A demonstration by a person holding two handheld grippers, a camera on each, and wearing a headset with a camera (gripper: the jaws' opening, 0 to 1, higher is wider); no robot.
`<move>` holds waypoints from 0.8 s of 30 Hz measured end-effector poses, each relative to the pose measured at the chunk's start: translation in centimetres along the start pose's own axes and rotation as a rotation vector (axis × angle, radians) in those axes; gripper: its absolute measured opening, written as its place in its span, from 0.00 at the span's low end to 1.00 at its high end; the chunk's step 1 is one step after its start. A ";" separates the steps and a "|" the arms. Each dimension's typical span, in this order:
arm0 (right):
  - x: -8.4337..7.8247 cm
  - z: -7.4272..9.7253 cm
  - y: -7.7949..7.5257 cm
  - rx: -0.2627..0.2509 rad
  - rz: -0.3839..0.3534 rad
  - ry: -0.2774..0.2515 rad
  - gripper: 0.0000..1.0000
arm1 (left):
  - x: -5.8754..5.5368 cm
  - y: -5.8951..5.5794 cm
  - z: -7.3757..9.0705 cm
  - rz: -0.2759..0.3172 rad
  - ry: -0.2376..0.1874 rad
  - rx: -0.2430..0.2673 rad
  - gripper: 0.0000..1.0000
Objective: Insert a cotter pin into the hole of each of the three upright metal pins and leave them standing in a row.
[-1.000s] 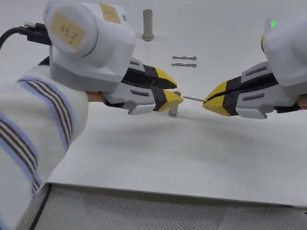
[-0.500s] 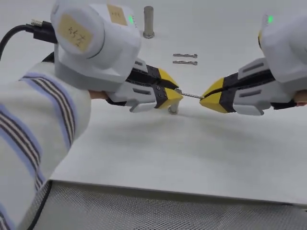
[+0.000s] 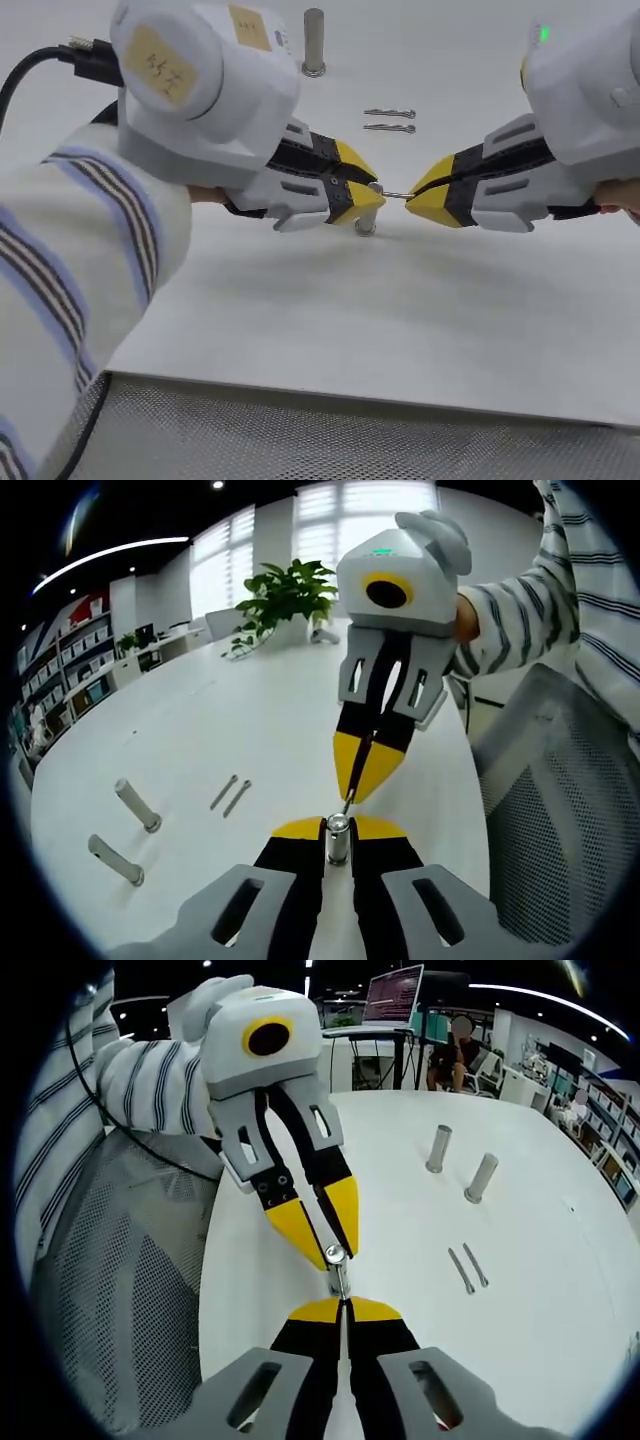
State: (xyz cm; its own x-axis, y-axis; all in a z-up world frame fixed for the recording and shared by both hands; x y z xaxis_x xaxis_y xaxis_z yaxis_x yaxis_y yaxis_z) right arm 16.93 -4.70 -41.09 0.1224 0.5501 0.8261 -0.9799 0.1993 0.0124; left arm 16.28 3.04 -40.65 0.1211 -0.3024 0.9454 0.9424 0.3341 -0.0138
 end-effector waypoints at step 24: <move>0.9 -1.5 0.0 0.056 0.153 -0.004 0.00 | 0.4 -0.2 -0.2 0.008 -0.002 -0.005 0.06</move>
Point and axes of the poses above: the centre of the closed fingertips' face, and the gripper's own axes: z roughly backward along the fingers, y roughly to its left, x roughly out of its top, the point moved 5 cm from there along z, roughly backward along the fingers, and after that the axes turned 14 degrees about -y, right-handed, at the moved point
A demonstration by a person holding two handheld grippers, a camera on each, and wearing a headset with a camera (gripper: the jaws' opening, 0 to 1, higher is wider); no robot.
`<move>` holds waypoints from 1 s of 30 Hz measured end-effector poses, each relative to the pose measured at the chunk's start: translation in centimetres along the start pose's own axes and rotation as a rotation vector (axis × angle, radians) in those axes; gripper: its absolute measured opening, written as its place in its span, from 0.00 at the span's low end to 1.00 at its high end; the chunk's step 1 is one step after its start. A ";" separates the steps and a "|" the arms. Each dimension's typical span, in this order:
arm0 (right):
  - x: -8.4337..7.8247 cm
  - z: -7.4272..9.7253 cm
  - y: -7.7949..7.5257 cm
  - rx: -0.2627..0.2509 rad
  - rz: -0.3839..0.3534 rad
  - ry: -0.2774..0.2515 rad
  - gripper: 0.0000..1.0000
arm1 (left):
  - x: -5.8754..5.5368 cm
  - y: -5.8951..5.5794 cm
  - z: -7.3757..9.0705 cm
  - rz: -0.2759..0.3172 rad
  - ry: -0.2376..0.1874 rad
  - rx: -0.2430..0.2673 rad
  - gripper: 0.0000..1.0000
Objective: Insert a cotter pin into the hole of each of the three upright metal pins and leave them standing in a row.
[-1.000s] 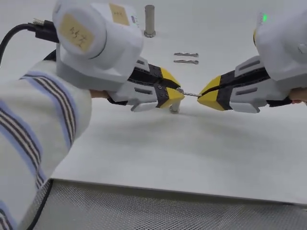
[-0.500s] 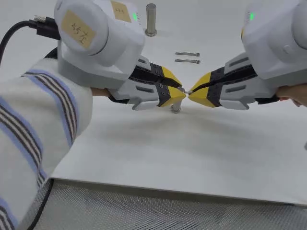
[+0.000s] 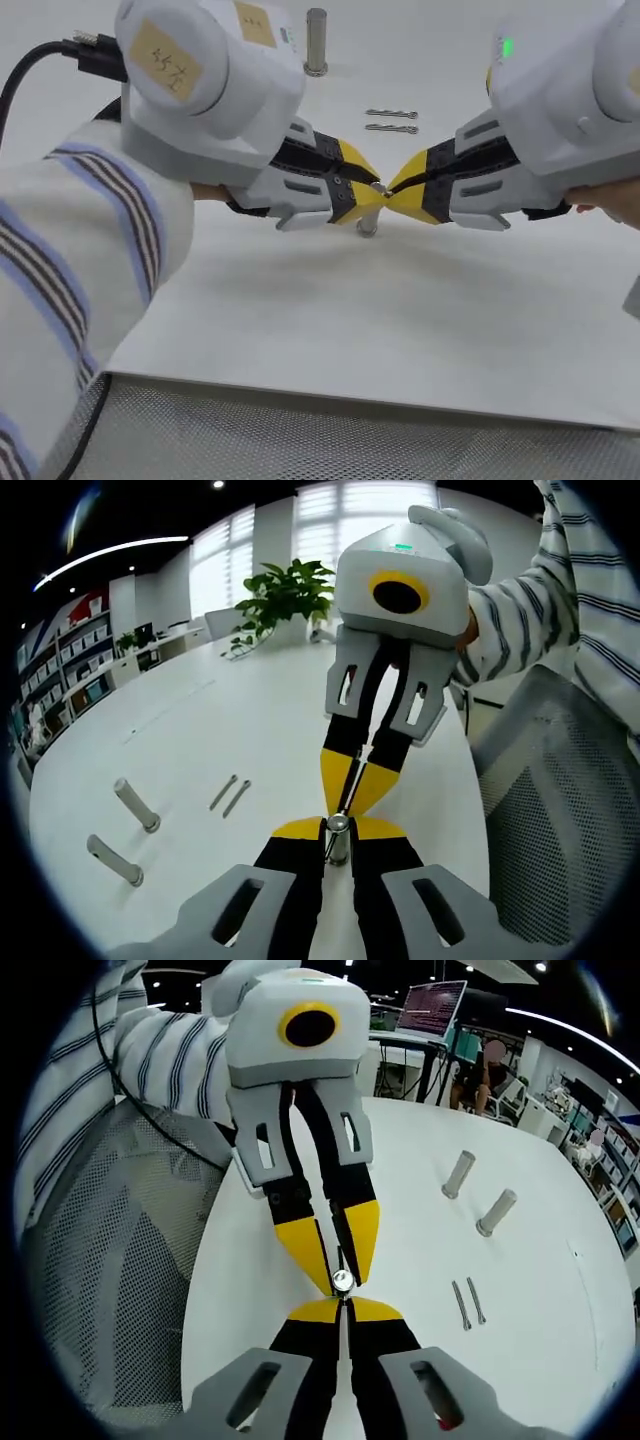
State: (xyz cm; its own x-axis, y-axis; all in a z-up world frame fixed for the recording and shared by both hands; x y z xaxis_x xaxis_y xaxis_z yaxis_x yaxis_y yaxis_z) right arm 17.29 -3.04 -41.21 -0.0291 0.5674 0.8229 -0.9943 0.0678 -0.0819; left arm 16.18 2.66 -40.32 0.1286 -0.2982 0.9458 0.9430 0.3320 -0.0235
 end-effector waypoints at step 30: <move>-1.5 -0.8 1.0 -0.084 -0.210 -0.107 0.13 | -2.6 1.3 3.8 0.210 -0.022 0.184 0.56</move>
Point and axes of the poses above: the centre of the closed fingertips' face, and the gripper's own axes: z roughly backward along the fingers, y roughly to its left, x roughly out of its top, the point moved 5 cm from there along z, roughly backward along the fingers, and after that the axes turned 14 degrees about -y, right-handed, at the moved point
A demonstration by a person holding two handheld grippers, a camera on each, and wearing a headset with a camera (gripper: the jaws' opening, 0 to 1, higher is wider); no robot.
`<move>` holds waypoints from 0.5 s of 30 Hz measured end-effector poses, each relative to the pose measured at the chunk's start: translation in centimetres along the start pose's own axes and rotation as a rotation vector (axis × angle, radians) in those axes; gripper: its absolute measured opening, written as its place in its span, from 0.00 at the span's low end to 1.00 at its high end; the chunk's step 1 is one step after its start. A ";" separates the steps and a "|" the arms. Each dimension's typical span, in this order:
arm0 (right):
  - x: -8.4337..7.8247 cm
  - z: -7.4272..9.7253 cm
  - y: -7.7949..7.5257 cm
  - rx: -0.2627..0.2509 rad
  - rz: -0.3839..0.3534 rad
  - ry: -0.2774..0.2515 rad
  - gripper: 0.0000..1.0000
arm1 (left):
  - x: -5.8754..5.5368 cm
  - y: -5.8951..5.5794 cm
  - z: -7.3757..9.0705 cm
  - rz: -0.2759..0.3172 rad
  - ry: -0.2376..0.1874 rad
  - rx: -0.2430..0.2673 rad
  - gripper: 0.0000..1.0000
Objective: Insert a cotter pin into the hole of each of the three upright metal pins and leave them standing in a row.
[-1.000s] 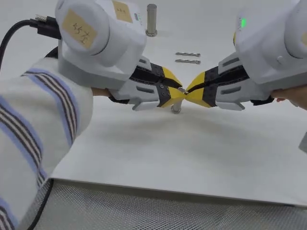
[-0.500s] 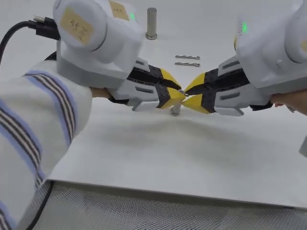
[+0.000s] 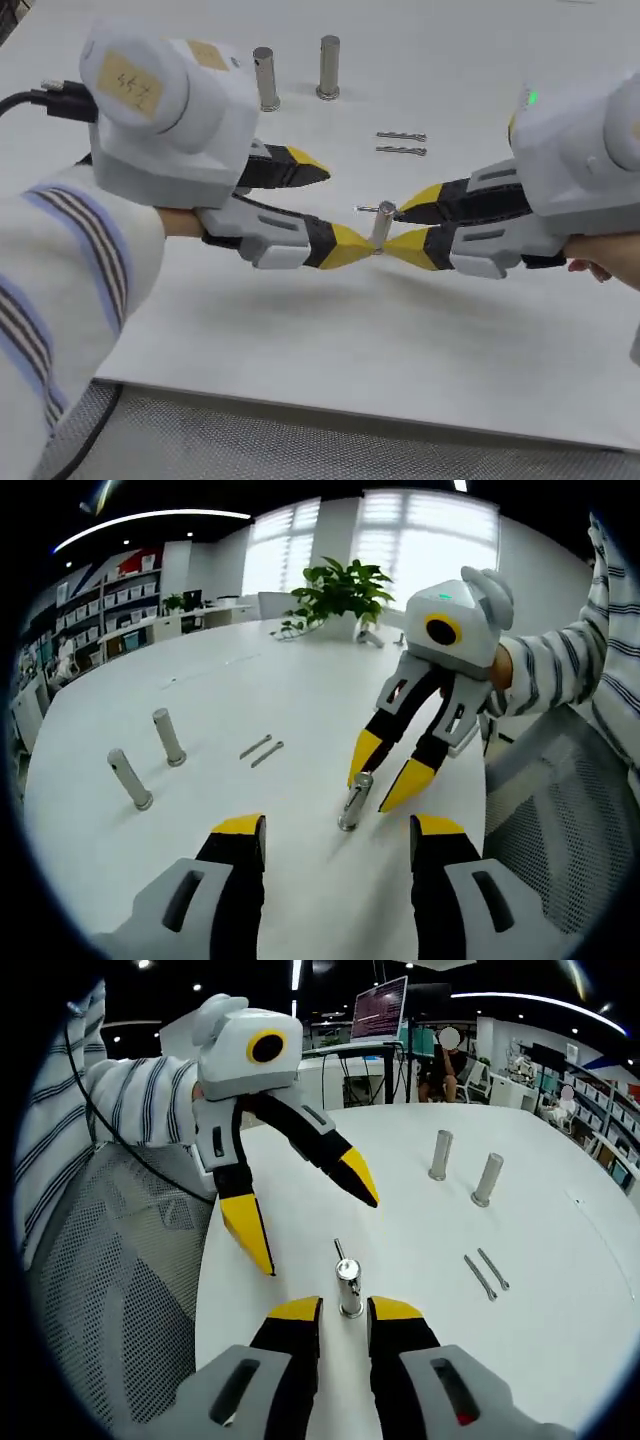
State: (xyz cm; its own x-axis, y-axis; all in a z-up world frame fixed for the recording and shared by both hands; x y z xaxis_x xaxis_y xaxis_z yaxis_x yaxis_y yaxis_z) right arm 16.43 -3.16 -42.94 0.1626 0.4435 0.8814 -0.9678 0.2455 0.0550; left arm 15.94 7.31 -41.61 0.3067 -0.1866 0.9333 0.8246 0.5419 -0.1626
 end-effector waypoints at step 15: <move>0.1 -1.4 0.4 0.000 -0.010 -0.013 0.11 | -1.4 -2.3 2.3 0.036 -0.003 -0.057 0.99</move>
Point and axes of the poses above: the centre of the closed fingertips' face, and the gripper's own axes: z roughly backward along the fingers, y roughly to its left, x roughly out of its top, the point moved 5 cm from there along z, roughly backward along the fingers, and after that the axes turned 14 degrees about -y, right-handed, at the moved point
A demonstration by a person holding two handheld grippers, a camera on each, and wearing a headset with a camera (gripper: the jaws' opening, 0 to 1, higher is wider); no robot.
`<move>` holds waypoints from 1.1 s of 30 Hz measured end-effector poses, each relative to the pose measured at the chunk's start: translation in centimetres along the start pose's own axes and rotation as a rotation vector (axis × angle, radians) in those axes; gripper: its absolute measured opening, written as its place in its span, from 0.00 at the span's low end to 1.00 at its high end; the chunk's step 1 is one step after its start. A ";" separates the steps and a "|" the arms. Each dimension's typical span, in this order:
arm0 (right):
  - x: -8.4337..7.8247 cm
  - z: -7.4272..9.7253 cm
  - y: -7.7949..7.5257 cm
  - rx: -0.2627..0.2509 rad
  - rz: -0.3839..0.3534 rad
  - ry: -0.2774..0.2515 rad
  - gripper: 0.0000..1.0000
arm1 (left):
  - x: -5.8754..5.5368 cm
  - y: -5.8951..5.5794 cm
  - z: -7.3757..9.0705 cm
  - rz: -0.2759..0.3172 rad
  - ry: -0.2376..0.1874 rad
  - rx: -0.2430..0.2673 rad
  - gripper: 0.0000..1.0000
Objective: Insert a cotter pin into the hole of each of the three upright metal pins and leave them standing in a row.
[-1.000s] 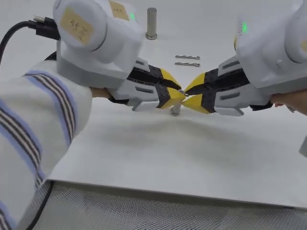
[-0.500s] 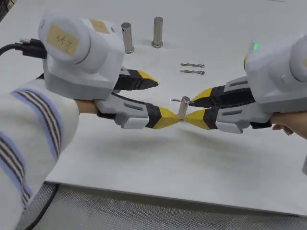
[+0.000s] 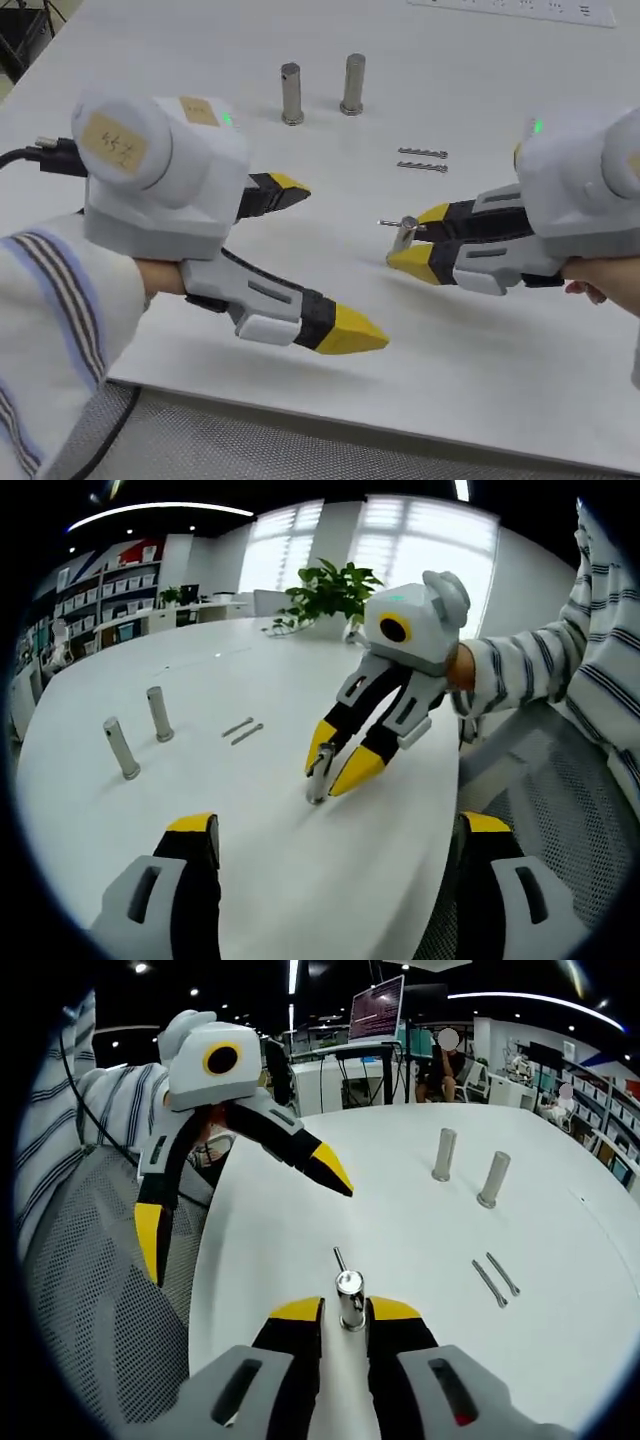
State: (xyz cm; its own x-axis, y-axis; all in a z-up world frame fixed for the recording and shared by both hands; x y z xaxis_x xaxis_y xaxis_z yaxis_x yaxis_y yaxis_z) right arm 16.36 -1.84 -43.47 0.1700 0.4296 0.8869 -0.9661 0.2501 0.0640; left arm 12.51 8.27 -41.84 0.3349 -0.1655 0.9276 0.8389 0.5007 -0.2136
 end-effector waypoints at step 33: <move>0.4 -0.9 -1.1 -0.041 0.042 -0.014 0.04 | -0.2 0.1 1.7 0.013 -0.017 0.069 0.98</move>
State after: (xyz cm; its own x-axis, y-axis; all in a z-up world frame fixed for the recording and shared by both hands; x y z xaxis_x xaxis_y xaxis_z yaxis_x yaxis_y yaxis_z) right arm 17.64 -1.16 -43.56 0.1261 0.4282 0.8948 -0.9635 0.2676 0.0077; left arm 11.81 9.80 -41.49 0.3377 -0.1440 0.9302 0.8025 0.5604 -0.2046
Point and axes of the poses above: the centre of the closed fingertips' face, and the gripper's own axes: z roughly backward along the fingers, y roughly to its left, x roughly out of its top, the point moved 5 cm from there along z, roughly backward along the fingers, and after that the axes turned 14 degrees about -y, right-handed, at the moved point
